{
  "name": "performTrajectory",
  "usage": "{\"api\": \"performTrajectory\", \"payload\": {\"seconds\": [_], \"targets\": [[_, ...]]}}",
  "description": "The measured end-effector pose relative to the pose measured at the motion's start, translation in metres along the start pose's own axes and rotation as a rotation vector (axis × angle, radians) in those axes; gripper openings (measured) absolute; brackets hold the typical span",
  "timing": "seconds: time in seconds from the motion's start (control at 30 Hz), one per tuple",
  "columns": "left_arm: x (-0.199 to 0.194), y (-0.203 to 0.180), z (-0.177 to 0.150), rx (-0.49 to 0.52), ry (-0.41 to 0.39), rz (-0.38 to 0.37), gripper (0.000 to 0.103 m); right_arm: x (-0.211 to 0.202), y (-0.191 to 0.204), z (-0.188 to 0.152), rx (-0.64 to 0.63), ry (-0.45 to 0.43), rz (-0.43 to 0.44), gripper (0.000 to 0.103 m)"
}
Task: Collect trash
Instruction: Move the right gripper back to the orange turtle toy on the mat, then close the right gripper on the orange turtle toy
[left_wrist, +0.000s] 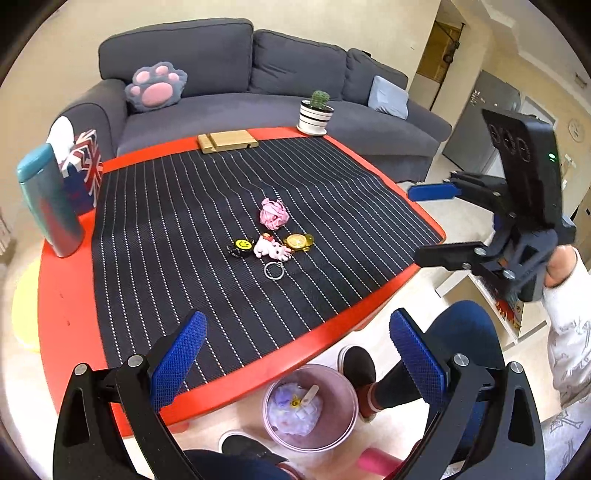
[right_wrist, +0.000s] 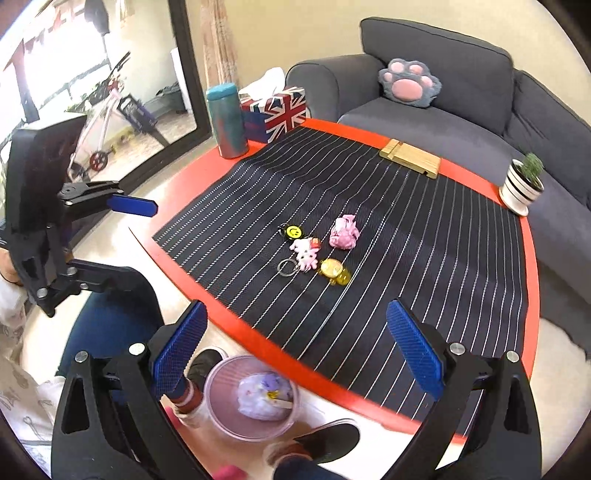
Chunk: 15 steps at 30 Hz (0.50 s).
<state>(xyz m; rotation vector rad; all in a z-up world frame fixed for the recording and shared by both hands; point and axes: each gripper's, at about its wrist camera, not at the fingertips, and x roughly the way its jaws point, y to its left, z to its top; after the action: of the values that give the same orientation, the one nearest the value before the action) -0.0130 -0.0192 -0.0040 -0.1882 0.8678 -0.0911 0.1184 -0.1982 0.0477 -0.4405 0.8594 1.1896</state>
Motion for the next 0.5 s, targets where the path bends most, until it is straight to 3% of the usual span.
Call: {"api": "performTrajectory", "payload": {"seconds": [0.5], "targets": [[0.027,0.031,0.008,-0.046,0.032,0.006,0.095,0.089,-0.023,0.032,-0.229,0.155,0.058,0.096]]}}
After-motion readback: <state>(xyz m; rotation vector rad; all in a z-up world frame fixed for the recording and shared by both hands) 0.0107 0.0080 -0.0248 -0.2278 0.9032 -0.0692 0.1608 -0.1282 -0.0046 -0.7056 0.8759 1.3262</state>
